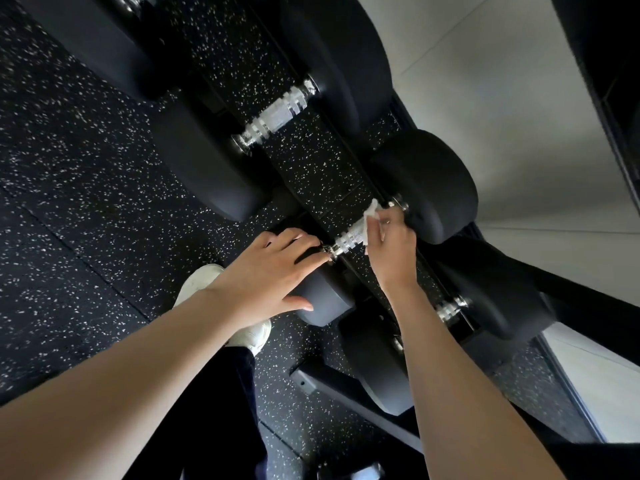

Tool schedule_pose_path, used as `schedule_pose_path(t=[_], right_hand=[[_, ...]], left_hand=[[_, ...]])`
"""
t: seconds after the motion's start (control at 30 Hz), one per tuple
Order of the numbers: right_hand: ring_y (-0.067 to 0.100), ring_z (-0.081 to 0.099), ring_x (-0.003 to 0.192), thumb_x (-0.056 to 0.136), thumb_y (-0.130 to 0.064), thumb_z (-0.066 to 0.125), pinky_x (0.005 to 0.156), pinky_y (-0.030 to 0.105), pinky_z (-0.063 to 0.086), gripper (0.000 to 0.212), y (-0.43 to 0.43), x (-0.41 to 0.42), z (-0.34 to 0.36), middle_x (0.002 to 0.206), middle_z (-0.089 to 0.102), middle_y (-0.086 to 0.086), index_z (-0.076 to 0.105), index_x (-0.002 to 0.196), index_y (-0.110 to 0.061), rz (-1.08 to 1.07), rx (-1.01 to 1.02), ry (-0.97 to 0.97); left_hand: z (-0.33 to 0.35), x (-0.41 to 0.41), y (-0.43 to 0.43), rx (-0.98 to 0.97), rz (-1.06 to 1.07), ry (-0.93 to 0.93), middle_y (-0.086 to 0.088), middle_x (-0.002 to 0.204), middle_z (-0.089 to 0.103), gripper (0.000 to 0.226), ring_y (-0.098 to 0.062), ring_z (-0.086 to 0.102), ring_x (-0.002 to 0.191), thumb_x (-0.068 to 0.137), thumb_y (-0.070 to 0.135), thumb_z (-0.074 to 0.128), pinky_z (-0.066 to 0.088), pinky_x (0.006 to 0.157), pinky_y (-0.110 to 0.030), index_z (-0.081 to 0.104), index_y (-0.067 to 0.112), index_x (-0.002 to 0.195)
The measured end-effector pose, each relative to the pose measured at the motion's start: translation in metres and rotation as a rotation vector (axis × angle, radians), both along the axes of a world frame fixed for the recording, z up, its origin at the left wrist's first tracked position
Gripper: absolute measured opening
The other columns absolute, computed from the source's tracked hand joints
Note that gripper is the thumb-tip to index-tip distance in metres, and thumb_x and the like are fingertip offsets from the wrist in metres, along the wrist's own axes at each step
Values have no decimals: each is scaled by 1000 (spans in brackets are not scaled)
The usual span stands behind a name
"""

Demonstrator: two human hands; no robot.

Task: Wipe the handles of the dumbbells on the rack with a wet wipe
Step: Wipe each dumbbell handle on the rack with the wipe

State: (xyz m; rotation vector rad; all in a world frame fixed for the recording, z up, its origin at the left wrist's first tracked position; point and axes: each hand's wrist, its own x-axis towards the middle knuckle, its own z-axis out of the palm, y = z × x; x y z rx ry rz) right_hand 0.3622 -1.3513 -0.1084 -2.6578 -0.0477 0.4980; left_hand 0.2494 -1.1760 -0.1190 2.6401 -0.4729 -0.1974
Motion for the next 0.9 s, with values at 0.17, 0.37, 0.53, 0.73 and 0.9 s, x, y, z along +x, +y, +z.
schedule_pose_path(t=[0.17, 0.37, 0.53, 0.73, 0.9], right_hand=[[31, 66, 80, 95, -22, 50, 66, 36, 52, 19, 8, -7, 23, 88, 69, 16, 54, 103, -5, 4, 100, -22], [33, 65, 77, 94, -28, 53, 64, 41, 51, 16, 31, -13, 30, 86, 70, 9, 56, 102, -14, 40, 103, -127], [32, 66, 79, 95, -28, 51, 63, 35, 48, 18, 71, -6, 23, 88, 71, 9, 56, 105, -13, 44, 92, -134], [33, 67, 84, 95, -26, 51, 62, 28, 41, 18, 135, 17, 4, 97, 72, 9, 56, 107, -13, -59, 77, -151], [27, 67, 74, 95, -23, 52, 58, 24, 40, 17, 184, 40, -3, 88, 71, 8, 58, 105, -12, -217, 94, -169]], left_hand=[[19, 3, 11, 87, 74, -16, -10, 126, 56, 68, -31, 52, 115, 72, 51, 71, 47, 87, -44, 58, 12, 126], [33, 9, 45, 211, 151, -13, -13, 125, 57, 65, -33, 52, 119, 74, 48, 70, 44, 91, -46, 58, 9, 124], [29, 26, 88, 242, 186, 7, -15, 124, 58, 65, -35, 53, 117, 69, 45, 77, 46, 89, -45, 60, 8, 120], [12, 52, 145, 253, 121, 18, -16, 127, 57, 72, -35, 52, 119, 65, 45, 80, 46, 90, -47, 59, 7, 123], [7, 60, 175, 181, 52, 65, -14, 128, 56, 76, -34, 50, 122, 62, 44, 82, 45, 93, -47, 58, 13, 126]])
